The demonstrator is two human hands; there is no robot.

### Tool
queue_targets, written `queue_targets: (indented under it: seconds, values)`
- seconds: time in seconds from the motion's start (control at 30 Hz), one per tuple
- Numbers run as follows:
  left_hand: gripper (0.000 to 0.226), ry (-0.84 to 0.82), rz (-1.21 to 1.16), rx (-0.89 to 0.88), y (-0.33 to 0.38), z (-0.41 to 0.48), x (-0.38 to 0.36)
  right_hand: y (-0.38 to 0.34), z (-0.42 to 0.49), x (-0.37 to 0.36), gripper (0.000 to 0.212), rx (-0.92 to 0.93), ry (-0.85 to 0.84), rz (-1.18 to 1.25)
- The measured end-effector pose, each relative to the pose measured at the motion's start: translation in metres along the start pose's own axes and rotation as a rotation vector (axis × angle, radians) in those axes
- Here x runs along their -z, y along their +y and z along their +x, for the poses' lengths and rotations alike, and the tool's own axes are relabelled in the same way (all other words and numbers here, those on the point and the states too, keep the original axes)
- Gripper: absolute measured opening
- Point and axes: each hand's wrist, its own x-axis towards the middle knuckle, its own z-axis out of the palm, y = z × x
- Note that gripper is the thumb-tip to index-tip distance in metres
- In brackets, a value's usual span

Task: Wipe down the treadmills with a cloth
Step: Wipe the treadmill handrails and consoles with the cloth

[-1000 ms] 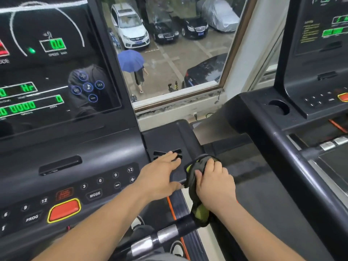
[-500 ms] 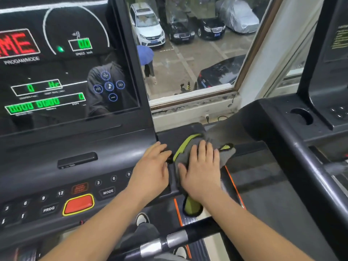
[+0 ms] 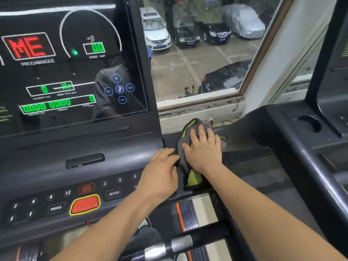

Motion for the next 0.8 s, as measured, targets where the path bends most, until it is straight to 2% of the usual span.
queue_targets:
  seconds: [0.2, 0.3, 0.43, 0.57, 0.7, 0.8]
  values:
    - [0.03, 0.073, 0.015, -0.008, 0.005, 0.007, 0.003, 0.022, -0.091, -0.026, 0.072, 0.113, 0.116, 0.0]
    - [0.027, -0.012, -0.033, -0.001, 0.015, 0.003, -0.002, 0.034, -0.114, -0.036, 0.071, 0.109, 0.092, -0.03]
    - [0.024, -0.084, -0.076, -0.061, 0.023, -0.007, -0.011, 0.037, -0.074, -0.025, 0.074, 0.004, 0.091, 0.039]
    - [0.027, -0.114, -0.106, -0.02, 0.031, -0.014, -0.019, 0.037, -0.02, 0.002, 0.079, -0.2, -0.074, 0.26]
    - [0.026, -0.113, -0.154, -0.035, 0.041, -0.022, -0.024, 0.041, -0.061, -0.006, 0.072, -0.293, 0.005, 0.342]
    - [0.025, -0.09, -0.171, -0.029, 0.047, -0.024, -0.035, 0.053, -0.123, -0.019, 0.07, -0.339, 0.018, 0.303]
